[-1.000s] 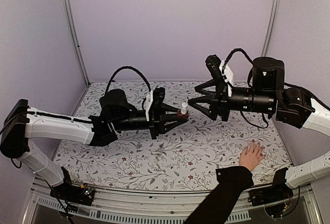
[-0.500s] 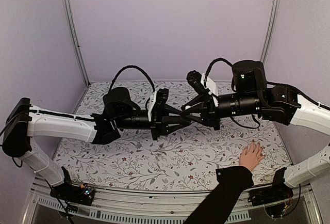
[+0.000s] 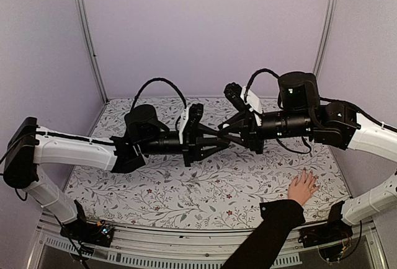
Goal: Paint the nails
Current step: Screw the nail polish bottle.
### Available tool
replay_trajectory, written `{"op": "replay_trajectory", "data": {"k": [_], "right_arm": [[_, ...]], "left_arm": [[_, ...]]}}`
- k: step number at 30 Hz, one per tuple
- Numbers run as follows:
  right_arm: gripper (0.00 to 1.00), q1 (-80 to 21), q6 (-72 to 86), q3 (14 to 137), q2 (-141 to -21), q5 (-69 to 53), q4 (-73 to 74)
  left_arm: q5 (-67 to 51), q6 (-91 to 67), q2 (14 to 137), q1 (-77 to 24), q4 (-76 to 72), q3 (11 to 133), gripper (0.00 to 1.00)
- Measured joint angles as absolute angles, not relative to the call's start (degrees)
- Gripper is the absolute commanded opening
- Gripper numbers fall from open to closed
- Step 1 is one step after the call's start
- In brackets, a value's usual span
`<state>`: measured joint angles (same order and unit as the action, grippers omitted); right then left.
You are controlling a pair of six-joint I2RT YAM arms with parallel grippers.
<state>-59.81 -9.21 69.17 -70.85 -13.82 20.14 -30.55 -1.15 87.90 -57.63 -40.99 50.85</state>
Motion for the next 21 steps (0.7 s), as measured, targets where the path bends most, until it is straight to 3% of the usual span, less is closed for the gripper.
{"op": "replay_trajectory", "data": {"k": [21], "right_arm": [[0.0, -59.09, 3.7, 69.38, -77.23, 5.45, 14.39]], "left_arm": [[-0.8, -1.43, 93.08, -61.39, -45.6, 50.74, 0.0]]}}
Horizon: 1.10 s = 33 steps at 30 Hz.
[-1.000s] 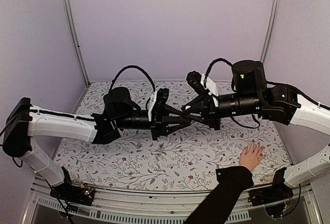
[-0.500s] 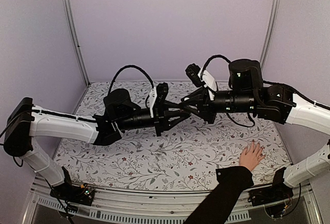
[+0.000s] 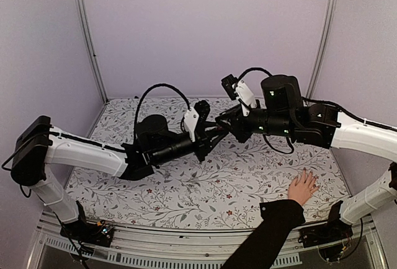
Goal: Paint the nails
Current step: Screw the nail polish bottle, then place the nail polish bottle at the center of the board.
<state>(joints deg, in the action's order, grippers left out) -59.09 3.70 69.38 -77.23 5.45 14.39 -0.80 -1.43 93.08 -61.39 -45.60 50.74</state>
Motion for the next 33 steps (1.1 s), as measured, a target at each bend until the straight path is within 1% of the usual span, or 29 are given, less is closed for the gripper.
{"op": "replay_trajectory", "data": {"k": [1, 5, 6, 7, 12, 16, 27, 30, 33], "right_arm": [[0.04, -59.09, 3.73, 69.38, -77.23, 5.5, 14.37], [0.3, -59.13, 3.44, 69.36, -77.12, 5.5, 14.35], [0.34, -59.16, 3.62, 69.36, -77.01, 5.5, 14.37], [0.36, -59.2, 3.66, 69.34, -76.84, 5.5, 14.57], [0.39, -59.35, 2.76, 69.21, -74.52, 5.48, 15.92], [0.39, -59.35, 2.22, 69.28, -73.03, 5.54, 16.71], [0.38, -59.35, 1.26, 70.02, -73.97, 5.58, 19.35], [0.35, -59.33, 1.21, 70.24, -74.67, 5.56, 19.42], [0.29, -59.18, 1.08, 70.32, -75.24, 5.5, 19.62]], "left_arm": [[-0.58, -1.3, 93.08, -61.45, -45.6, 50.74, 0.0], [-0.58, -0.97, 92.79, -61.41, -45.32, 50.74, 0.0], [-0.64, -0.84, 92.68, -61.3, -45.23, 50.74, 0.0], [-0.51, -0.67, 92.47, -61.19, -45.12, 50.72, 0.0], [-0.21, -0.01, 91.26, -60.77, -44.82, 50.24, 0.0], [-0.1, 0.21, 90.94, -60.73, -44.58, 49.95, 0.0], [-0.93, 0.95, 90.94, -60.71, -43.51, 49.89, 0.0], [-1.17, 1.17, 90.94, -60.71, -42.96, 49.89, 0.0], [-1.32, 1.54, 90.94, -60.71, -42.39, 49.89, 0.0]]}}
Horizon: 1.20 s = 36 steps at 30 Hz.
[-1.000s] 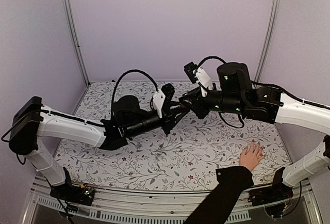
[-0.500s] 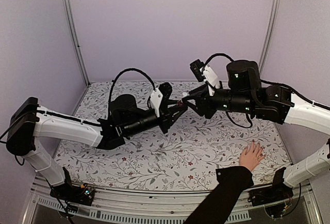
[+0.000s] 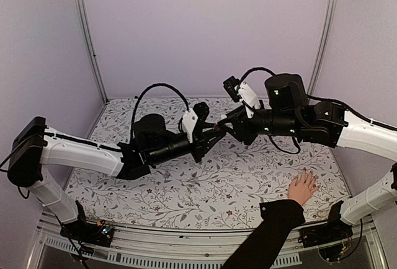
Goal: Paint the nails
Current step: Place the nail polish bottle at the center of the board.
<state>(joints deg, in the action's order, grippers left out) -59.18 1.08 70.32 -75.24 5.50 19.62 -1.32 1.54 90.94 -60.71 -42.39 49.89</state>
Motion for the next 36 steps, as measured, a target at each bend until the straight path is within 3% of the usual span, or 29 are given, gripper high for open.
{"op": "replay_trajectory", "data": {"k": [8, 10, 13, 16, 18, 19, 20, 36], "right_arm": [[0.02, -58.37, 1.13, 70.91, -75.7, 3.92, 19.88], [0.0, -58.08, 1.1, 70.91, -75.72, 3.44, 19.86], [0.0, -57.8, 1.08, 70.91, -75.79, 2.87, 19.9], [0.0, -57.52, 1.08, 70.91, -75.85, 2.46, 19.92], [0.0, -57.19, 1.06, 70.91, -75.85, 2.44, 19.9], [0.0, -56.82, 1.06, 70.87, -75.85, 2.44, 19.84], [0.0, -56.38, 1.08, 70.76, -75.85, 2.44, 19.75], [0.0, -50.87, 1.28, 53.93, -79.83, 2.35, 0.21]], "left_arm": [[-1.34, 3.01, 90.94, -60.66, -42.04, 49.89, 0.0], [-1.21, 3.49, 90.94, -60.62, -42.0, 49.89, 0.0], [-0.89, 3.88, 90.94, -60.64, -41.74, 49.89, 0.22], [-0.73, 4.43, 90.94, -60.62, -41.63, 49.89, 0.53], [-0.75, 4.16, 90.78, -60.64, -41.69, 49.71, 0.65], [-0.82, 3.88, 90.56, -60.6, -41.76, 49.43, 0.88], [-0.73, 3.77, 90.28, -60.51, -41.91, 48.99, 0.98], [-0.12, -4.49, 73.95, -54.02, -42.24, 35.4, 1.0]]}}
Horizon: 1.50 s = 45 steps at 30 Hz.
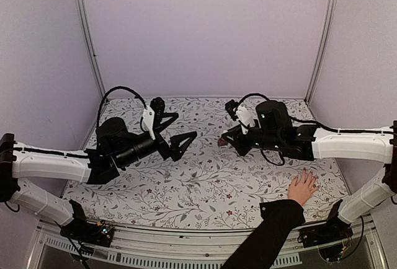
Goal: Paint the nails
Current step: Place the nail polish bottle at the center of the board, then reset both arms
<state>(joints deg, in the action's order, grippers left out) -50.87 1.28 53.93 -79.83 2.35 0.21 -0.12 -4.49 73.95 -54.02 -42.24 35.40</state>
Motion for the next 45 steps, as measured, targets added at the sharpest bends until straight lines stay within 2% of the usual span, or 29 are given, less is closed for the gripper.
{"op": "replay_trajectory", "data": {"k": [15, 29, 34, 39, 45], "right_arm": [[0.02, -50.59, 1.26, 54.46, -101.97, 2.66, -14.76], [0.06, -50.59, 1.26, 56.75, -109.45, 1.98, -19.79], [0.21, -50.59, 1.19, 56.75, -110.45, 1.76, -20.21], [0.49, -50.59, 0.95, 56.75, -110.48, 1.28, -20.6], [0.72, -50.57, 1.08, 56.58, -109.78, -0.67, -20.8]], "left_arm": [[2.33, -6.13, 70.91, -52.95, -40.99, 32.8, 1.0], [2.44, -6.13, 70.74, -51.86, -40.8, 32.03, 1.0], [2.42, -6.13, 70.74, -51.64, -40.8, 32.01, 1.0], [2.42, -6.35, 70.74, -51.4, -40.8, 32.01, 1.0], [1.98, -8.1, 70.74, -50.3, -39.86, 32.05, 1.0]]}}
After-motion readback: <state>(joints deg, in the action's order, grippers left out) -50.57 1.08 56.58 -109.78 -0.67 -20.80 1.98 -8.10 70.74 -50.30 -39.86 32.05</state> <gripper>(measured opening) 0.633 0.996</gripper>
